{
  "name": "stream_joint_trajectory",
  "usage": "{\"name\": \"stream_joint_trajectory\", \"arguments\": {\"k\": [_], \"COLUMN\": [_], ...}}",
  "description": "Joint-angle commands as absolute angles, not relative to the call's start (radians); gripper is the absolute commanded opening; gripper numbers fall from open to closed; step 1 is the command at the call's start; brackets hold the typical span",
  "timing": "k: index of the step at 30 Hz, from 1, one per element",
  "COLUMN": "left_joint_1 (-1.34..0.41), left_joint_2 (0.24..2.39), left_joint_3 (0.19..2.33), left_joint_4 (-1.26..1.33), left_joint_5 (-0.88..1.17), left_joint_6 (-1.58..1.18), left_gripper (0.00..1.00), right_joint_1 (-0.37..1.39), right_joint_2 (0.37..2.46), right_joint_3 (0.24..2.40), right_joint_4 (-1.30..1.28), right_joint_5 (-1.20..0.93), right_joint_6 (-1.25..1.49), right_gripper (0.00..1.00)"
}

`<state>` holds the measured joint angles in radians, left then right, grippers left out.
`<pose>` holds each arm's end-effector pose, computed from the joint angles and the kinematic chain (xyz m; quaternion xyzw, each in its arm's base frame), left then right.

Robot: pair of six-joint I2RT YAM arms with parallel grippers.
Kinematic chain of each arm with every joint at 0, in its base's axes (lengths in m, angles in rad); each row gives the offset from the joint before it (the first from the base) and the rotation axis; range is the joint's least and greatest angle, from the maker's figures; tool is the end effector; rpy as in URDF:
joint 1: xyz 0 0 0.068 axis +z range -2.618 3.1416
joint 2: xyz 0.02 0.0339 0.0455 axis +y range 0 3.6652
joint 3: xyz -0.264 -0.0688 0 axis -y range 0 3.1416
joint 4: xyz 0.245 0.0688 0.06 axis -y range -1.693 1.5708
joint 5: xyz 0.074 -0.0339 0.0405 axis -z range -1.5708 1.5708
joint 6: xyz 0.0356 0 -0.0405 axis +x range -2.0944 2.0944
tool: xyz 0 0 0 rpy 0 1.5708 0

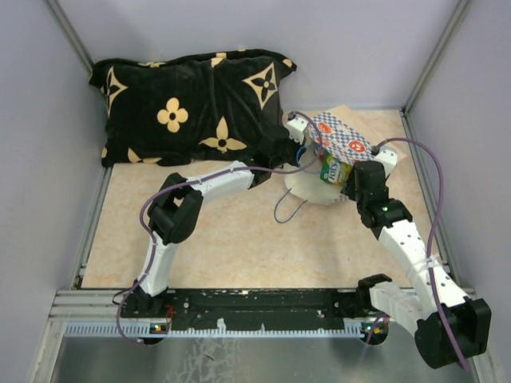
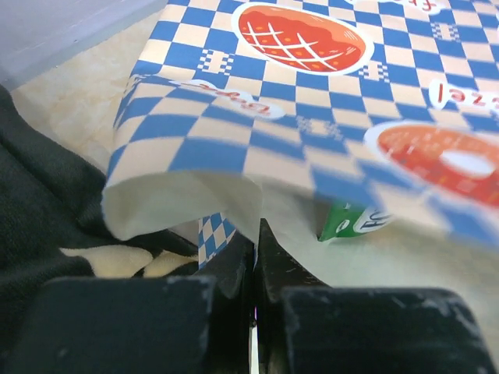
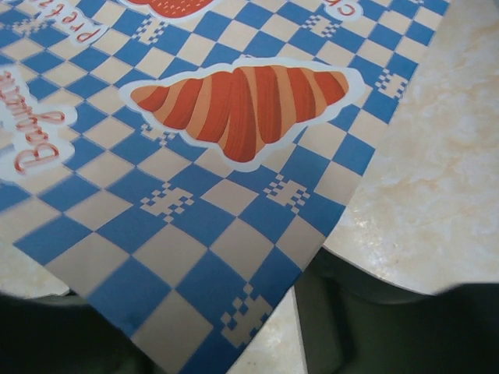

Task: Take the snacks out of the paper bag
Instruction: Adjust the paper bag at the center of the board.

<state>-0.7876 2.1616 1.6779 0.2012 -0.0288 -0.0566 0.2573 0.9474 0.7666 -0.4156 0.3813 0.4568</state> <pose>0.3656 -0.3657 0.2414 0.2777 0.7498 -0.2355 0.5525 0.2028 0.0397 0.2827 0.1747 0.8545 0.0038 0.4892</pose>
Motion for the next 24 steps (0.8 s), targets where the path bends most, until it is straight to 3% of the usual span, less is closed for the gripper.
{"name": "stream_joint_trajectory", "arguments": {"k": [1, 3, 5, 7, 9, 11, 15, 24], "left_joint_1": [-0.736, -0.714, -0.7, -0.694, -0.693, -0.693, -0.692, -0.686], "left_joint_2": [2.202, 2.205, 2.193, 2.161, 2.103, 2.05, 1.923, 1.63], "left_joint_3": [1.738, 1.747, 1.721, 1.655, 1.567, 1.497, 1.353, 1.047], "left_joint_4": [0.118, 0.101, 0.107, 0.151, 0.203, 0.237, 0.292, 0.334], "left_joint_5": [0.046, 0.089, 0.106, 0.107, 0.098, 0.082, 0.042, 0.016], "left_joint_6": [-0.101, -0.118, -0.127, -0.132, -0.137, -0.144, -0.153, -0.196], "left_gripper": [0.0, 0.04, 0.15, 0.37, 0.65, 0.77, 0.88, 0.94], "right_joint_1": [0.247, 0.248, 0.256, 0.288, 0.333, 0.374, 0.399, 0.458], "right_joint_2": [0.931, 0.93, 0.917, 0.882, 0.82, 0.753, 0.676, 0.794], "right_joint_3": [0.787, 0.804, 0.819, 0.829, 0.833, 0.849, 0.917, 1.003], "right_joint_4": [-0.425, -0.461, -0.505, -0.541, -0.567, -0.587, -0.614, -0.57], "right_joint_5": [0.221, 0.149, 0.099, 0.117, 0.189, 0.232, 0.202, 0.076], "right_joint_6": [0.402, 0.383, 0.365, 0.361, 0.365, 0.371, 0.344, 0.208], "right_gripper": [0.8, 0.93, 0.99, 0.99, 0.99, 0.99, 0.99, 0.99]}}
